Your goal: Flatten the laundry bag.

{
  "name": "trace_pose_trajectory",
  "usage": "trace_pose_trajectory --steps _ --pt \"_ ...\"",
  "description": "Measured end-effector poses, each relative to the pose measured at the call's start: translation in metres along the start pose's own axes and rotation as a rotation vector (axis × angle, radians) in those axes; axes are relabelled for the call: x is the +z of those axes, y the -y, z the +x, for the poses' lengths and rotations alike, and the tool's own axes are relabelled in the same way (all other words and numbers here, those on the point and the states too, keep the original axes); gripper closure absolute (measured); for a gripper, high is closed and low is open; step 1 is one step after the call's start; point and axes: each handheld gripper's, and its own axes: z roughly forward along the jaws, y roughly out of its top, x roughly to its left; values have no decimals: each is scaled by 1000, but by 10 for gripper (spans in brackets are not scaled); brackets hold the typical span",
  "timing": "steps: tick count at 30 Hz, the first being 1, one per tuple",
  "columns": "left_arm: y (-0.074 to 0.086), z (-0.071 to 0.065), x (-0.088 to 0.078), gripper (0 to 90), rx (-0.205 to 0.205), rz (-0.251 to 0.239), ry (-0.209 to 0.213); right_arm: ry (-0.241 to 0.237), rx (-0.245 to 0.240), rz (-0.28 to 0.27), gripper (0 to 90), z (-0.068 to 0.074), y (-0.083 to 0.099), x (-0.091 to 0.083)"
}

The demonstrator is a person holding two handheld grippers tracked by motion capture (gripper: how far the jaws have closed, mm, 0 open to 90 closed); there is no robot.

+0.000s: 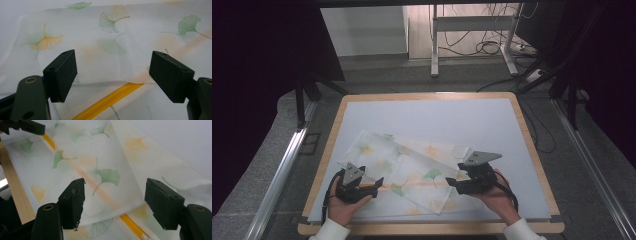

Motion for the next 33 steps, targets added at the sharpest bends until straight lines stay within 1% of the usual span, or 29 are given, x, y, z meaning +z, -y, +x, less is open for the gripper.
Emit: trace_pose_trajectory --steps 1,3,4,5,6,7,8,9,10,11,12,13,14,15,16,17,19,22,23,26,27,28,29,30,31,33 --pt "-1 -2 0 221 -13 -10 -5 -18 -12 18 318 4 -10 6" --pt "-2 -3 0 221 -19 -17 -8 -38 -26 25 317 11 -20 10" --pt "-2 -4 0 220 -18 -21 -7 -46 -36 25 317 14 -23 12" --pt "-2 -4 0 220 -18 -21 -7 -58 -49 30 316 20 -27 15" --pt "-3 -6 -1 220 -3 -20 -10 -65 -62 31 314 25 -28 17" --pt "-3 -6 -1 219 -3 -20 -10 -65 -62 31 314 25 -28 17" --pt "-1 -6 -3 219 -1 -17 -14 -73 -67 32 310 29 -28 19" --pt "-1 -6 -5 219 0 -14 -11 -94 -79 20 314 39 -21 24" --pt "0 -5 -8 219 -7 -21 -1 -108 -78 46 306 41 -19 27" --pt "-1 -3 -9 219 -14 -24 3 -110 -105 84 300 44 -17 29" --pt "-1 -2 -8 218 -22 -25 8 -94 -123 93 302 46 -14 30" --pt "-1 -2 -8 219 -22 -25 8 -94 -123 93 302 46 -14 30" --pt "0 -2 -8 219 -23 -22 10 -92 -112 91 304 46 -12 31" --pt "0 -3 -7 220 -12 -18 9 -114 -92 93 304 45 -11 33" --pt "0 -3 -7 221 -12 -18 9 -114 -92 93 304 45 -11 33" --pt "-1 -4 -7 222 -4 -19 8 -105 -102 105 304 46 -9 34" --pt "-1 -5 -7 224 6 -16 6 -114 -103 109 304 48 -8 36" --pt "0 -5 -8 230 1 -12 11 -113 -117 120 304 51 -5 39" --pt "1 -5 -8 230 -3 -12 15 -102 -121 118 304 52 -4 41" --pt "1 -6 -9 231 1 -13 17 -98 -125 128 305 53 -2 44" --pt "1 -5 -8 231 -1 -9 20 -100 -132 150 305 56 0 47" --pt "1 -5 -8 232 -1 -9 20 -100 -132 150 305 56 0 47" --pt "1 -5 -7 232 2 -3 21 -102 -146 174 305 59 3 52" --pt "1 -5 -7 232 2 -1 21 -102 -146 174 305 59 3 52" --pt "1 -5 -5 231 2 5 22 -104 -157 192 305 61 4 55" --pt "1 -5 -5 231 0 8 21 -104 -159 198 304 62 5 57"
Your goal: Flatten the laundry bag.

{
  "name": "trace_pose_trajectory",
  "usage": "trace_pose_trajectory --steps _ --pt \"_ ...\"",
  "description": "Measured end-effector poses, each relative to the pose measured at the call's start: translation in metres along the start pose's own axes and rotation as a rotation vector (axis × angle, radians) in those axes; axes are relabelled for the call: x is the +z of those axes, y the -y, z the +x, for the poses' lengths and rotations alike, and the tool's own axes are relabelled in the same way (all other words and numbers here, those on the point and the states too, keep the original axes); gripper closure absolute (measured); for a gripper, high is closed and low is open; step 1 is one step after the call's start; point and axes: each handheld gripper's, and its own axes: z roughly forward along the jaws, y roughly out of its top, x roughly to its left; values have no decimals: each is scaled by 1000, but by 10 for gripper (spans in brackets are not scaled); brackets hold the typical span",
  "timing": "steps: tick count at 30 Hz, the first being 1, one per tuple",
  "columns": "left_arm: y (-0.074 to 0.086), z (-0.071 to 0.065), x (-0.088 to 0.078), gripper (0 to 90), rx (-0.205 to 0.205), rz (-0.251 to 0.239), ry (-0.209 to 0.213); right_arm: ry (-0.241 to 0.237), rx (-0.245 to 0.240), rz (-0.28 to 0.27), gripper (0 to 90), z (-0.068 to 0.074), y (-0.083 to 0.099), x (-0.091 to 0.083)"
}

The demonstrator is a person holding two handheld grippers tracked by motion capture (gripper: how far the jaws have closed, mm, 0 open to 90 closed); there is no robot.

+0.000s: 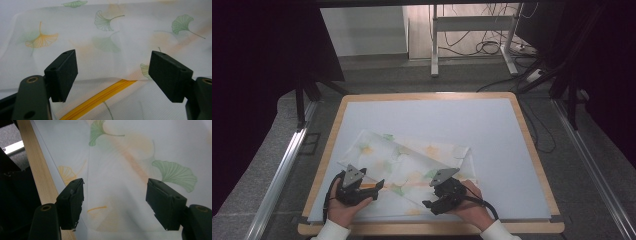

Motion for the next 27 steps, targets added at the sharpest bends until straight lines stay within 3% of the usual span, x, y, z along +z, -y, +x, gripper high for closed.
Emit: trace_pose_trajectory --steps 15,27 --pt "1 2 3 231 -9 29 -15 13 -59 92 331 12 3 17" --pt "1 2 4 226 -5 37 -15 37 -77 108 397 14 5 22"
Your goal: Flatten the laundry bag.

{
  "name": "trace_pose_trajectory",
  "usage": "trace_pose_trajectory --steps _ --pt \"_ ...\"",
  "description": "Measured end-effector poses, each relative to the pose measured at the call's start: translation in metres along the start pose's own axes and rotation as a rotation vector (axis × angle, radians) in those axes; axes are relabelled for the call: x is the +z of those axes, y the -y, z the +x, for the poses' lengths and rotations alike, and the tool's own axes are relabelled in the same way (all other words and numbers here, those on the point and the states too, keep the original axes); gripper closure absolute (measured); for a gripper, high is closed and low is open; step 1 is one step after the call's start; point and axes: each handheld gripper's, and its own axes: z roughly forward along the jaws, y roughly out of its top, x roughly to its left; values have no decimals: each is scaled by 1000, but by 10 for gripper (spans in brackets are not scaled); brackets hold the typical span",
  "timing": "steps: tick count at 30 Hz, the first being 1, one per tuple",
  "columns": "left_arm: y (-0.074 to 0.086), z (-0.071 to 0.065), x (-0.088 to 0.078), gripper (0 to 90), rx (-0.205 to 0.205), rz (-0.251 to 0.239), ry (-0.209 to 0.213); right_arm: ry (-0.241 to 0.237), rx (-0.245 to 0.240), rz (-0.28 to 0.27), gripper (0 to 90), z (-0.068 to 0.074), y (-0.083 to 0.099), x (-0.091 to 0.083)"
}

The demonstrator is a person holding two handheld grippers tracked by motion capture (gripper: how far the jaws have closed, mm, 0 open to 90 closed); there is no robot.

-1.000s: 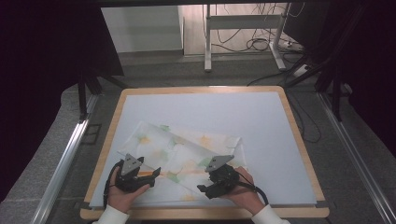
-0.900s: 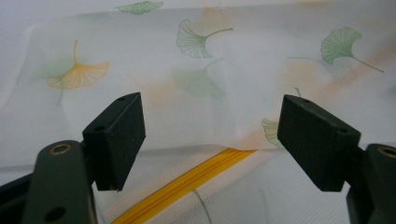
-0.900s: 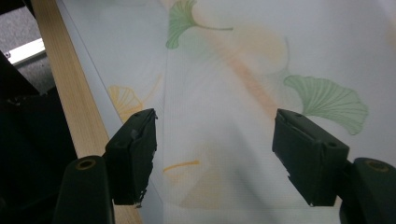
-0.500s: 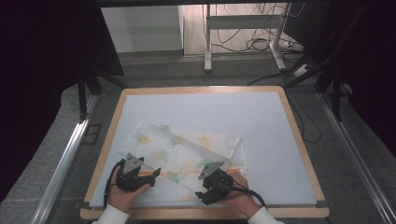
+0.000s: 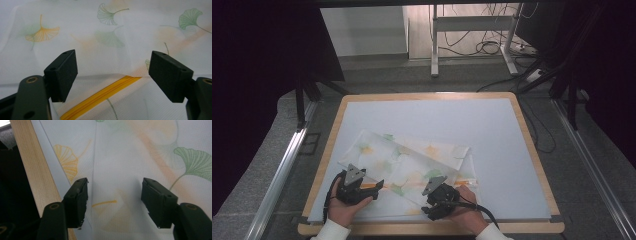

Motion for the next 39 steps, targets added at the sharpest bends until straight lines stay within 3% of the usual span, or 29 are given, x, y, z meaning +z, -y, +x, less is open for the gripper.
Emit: trace_pose_trajectory --steps 4,6,8,13,18,23,32,39 --pt "0 0 0 226 0 2 3 11 40 0 484 -3 0 -1" --pt "0 0 0 226 1 4 3 11 38 -1 510 -4 1 -1" --pt "0 0 1 226 0 5 5 15 42 -2 610 -5 1 -2" --pt "0 0 1 224 -1 7 4 23 46 -4 725 -7 1 -3" --pt "0 1 2 218 -2 9 -1 59 52 -15 846 -8 1 -2" --pt "1 1 2 218 -1 7 1 52 70 -28 855 -10 1 -4" --pt "0 0 1 215 8 -1 8 55 102 -101 867 -14 -1 -17" --pt "-1 -2 1 217 15 -16 16 84 140 -169 873 -24 -3 -27"
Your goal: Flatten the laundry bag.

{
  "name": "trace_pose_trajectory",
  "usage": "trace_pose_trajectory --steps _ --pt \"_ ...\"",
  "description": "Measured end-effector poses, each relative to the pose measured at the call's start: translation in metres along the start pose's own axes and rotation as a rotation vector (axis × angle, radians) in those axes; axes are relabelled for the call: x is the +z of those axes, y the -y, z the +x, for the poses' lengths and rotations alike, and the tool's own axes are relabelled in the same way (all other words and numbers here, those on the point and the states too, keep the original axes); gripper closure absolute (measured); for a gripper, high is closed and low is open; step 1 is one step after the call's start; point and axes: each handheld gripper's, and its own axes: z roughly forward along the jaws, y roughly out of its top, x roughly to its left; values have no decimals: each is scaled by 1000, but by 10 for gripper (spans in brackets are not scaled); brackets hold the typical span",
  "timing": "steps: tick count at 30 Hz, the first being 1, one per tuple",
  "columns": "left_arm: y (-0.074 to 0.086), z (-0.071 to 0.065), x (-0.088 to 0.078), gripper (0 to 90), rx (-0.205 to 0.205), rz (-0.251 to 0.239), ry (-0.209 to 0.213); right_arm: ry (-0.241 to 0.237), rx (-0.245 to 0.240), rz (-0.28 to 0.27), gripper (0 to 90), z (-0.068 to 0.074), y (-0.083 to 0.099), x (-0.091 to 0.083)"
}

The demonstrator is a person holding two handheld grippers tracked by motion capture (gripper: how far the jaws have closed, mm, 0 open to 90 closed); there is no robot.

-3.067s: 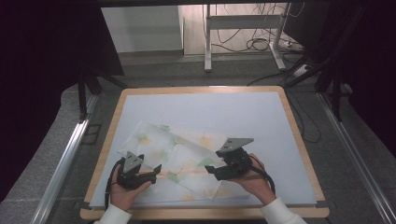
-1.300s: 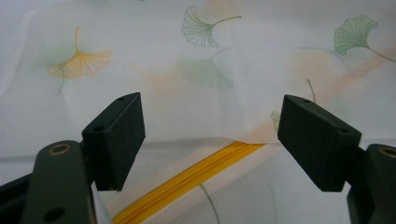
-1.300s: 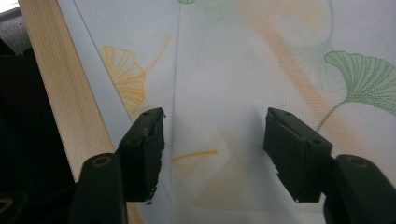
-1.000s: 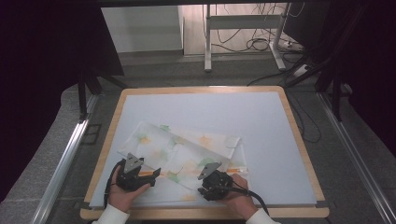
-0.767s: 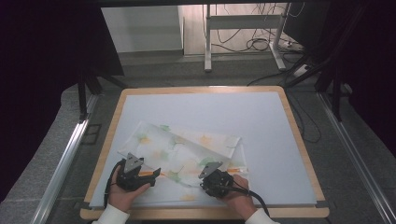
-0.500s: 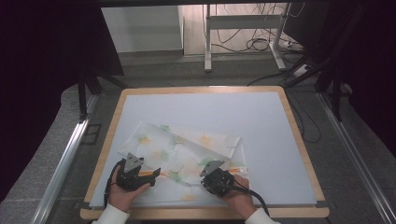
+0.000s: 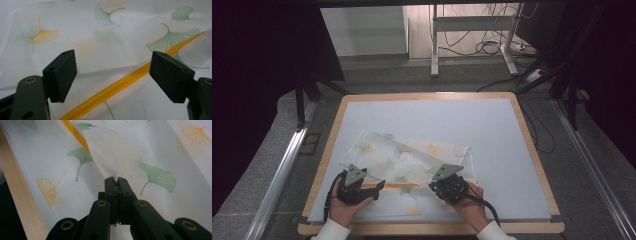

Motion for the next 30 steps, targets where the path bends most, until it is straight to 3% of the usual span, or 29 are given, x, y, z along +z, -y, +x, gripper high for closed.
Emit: trace_pose_trajectory --steps 19,24,30 --pt "-1 -2 3 213 14 -4 24 -8 46 -45 879 -23 -13 -12" --pt "-2 -2 3 210 18 -3 19 -26 85 -75 881 -31 -20 -13" --pt "-2 -2 4 210 23 -3 20 -9 100 -89 881 -40 -24 -15"
